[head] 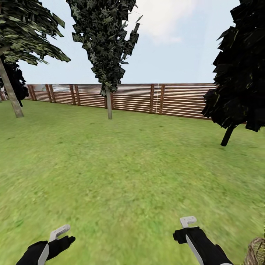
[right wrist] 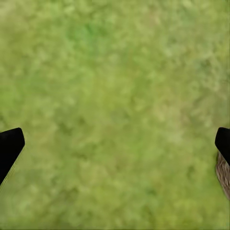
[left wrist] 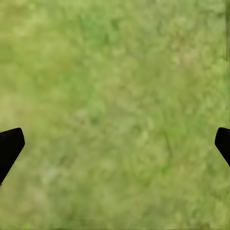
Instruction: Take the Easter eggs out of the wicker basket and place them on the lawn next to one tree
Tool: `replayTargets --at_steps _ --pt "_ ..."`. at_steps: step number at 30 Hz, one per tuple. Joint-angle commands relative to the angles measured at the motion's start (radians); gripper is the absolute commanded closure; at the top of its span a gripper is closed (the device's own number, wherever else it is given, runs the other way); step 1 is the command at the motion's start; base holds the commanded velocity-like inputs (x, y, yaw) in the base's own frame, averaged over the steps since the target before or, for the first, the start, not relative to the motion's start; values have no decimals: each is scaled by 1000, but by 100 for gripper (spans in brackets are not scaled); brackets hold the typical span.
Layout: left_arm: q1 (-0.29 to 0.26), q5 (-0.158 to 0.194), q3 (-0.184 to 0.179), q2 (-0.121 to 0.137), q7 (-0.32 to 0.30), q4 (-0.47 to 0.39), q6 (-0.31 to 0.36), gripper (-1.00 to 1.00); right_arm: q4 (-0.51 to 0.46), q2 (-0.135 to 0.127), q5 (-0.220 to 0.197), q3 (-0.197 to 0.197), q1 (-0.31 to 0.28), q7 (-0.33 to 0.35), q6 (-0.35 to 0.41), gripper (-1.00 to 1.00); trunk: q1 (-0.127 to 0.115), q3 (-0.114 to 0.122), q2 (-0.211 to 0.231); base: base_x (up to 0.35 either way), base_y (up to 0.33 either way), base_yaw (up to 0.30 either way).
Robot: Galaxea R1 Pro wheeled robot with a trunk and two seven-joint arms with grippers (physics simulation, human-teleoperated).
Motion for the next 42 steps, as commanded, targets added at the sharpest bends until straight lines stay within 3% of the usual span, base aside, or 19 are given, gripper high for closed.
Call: replayTargets --at_steps 1,42 --pt "-1 -11 8 -1 -9 -2 4 -100 -1 -1 2 5 -1 -2 7 -100 0 -1 -1 268 233 -290" --pt "-1 -11 10 -2 -7 0 3 -100 -1 -4 -1 4 -1 -2 10 -100 0 -1 -1 268 236 -293"
